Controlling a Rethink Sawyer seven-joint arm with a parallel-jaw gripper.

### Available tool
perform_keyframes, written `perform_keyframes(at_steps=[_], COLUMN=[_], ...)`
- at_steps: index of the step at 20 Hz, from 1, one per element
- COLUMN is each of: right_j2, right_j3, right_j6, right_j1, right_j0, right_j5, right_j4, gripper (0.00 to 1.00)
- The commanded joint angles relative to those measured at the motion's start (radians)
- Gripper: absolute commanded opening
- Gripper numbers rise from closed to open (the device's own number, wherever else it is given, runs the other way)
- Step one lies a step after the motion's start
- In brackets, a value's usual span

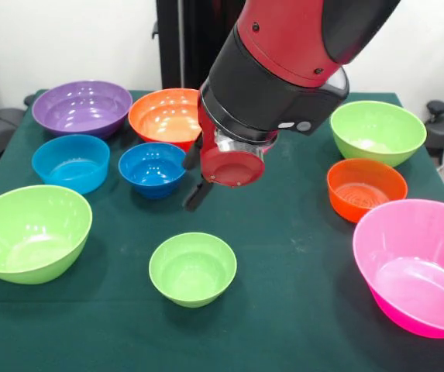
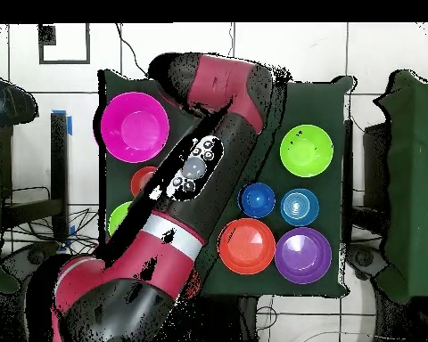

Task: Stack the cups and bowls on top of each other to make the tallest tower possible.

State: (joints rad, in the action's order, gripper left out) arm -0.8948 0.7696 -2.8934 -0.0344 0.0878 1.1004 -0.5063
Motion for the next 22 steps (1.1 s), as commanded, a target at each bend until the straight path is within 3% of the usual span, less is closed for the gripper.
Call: perform_keyframes(at_steps=[1,5,8,12,18,22], right_j2=[0.307,0.385,0.425,0.445,0.403,0.417], right_j3=[0.275,0.385,0.436,0.423,0.306,0.253], right_j6=[0.323,0.434,0.445,0.406,0.244,0.291], right_j1=[-0.149,-0.229,-0.271,-0.276,-0.214,-0.206], right_j0=[0.008,-0.013,-0.029,-0.04,-0.025,-0.038], right_j5=[-0.387,-0.469,-0.505,-0.493,-0.389,-0.335], right_j4=[0.113,0.187,0.237,0.281,0.271,0.286], gripper=[1.0,1.0,1.0,1.0,1.0,1.0])
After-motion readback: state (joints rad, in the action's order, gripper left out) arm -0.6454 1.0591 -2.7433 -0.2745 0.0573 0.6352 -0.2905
